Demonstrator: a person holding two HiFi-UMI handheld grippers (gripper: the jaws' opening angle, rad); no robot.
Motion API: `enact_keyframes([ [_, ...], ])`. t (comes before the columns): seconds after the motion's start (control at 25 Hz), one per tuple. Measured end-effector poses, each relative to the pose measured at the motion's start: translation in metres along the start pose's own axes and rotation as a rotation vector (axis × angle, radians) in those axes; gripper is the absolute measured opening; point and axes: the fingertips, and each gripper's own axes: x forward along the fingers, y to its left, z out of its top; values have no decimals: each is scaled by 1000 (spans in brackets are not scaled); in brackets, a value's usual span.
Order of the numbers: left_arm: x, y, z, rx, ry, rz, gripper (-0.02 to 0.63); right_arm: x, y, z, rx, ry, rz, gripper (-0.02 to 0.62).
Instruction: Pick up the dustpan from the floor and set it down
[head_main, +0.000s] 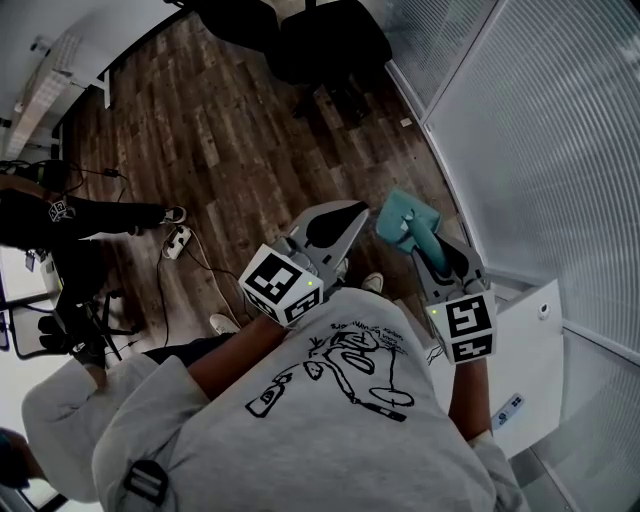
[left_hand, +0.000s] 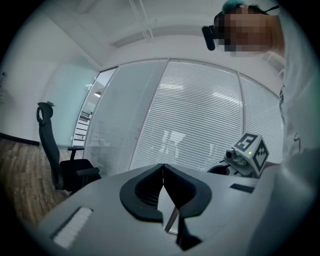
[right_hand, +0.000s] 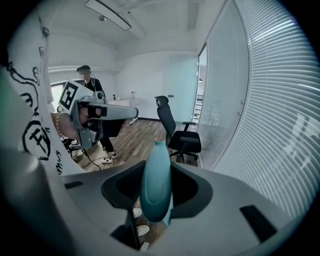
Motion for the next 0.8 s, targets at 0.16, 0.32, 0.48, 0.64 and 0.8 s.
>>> enact_keyframes([
  [0.16,-1,1,-3,-4,3,1,3,2,2,-1,3,-1,0,127],
  [0.32,0,1,-5,-5,6,-3,2,5,1,-4,6,2,0,127],
  [0.48,-2,3,-5,-9,11,-2,2,6,3,-6,13,12,0,127],
  [0.64,-5,2,-10,-14,19,-3,2,10,6,-14,20,21,4,127],
  [0.8,-8,4,-14,-25,30,6,3,19,7,-24,28,35,6,127],
])
